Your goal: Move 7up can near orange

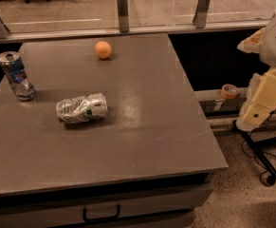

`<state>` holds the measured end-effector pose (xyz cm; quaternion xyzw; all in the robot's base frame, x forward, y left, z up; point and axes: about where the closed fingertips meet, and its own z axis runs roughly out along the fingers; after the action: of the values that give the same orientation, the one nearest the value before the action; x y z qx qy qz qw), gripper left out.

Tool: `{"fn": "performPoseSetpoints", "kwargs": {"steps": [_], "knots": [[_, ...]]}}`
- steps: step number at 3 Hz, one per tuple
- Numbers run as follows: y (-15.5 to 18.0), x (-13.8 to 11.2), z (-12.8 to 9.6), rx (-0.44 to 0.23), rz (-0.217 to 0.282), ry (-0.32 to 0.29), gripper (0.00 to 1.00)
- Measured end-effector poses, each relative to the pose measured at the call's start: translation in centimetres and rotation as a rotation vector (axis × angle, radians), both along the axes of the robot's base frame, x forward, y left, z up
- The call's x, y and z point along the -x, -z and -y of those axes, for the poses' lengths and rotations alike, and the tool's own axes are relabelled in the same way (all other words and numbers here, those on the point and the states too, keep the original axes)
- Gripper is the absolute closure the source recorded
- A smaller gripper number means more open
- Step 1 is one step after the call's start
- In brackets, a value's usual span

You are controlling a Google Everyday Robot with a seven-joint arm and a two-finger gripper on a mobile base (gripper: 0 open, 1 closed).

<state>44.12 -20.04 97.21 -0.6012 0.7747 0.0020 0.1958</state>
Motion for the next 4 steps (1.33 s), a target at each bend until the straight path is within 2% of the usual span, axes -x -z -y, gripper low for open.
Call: {"fn": "performPoseSetpoints", "kwargs": {"steps": [1, 2, 3, 4], "knots": [[2.3, -1.3, -2.7, -0.178, 0.044, -0.067, 0.0], [4.6, -3.0, -7.1, -0.397, 0.102, -0.17, 0.0], [5.4, -3.7, -12.1, -0.61, 0.101, -0.264, 0.0], [5.3, -3.8, -16.9, -0.755, 0.088, -0.299, 0.0]]}}
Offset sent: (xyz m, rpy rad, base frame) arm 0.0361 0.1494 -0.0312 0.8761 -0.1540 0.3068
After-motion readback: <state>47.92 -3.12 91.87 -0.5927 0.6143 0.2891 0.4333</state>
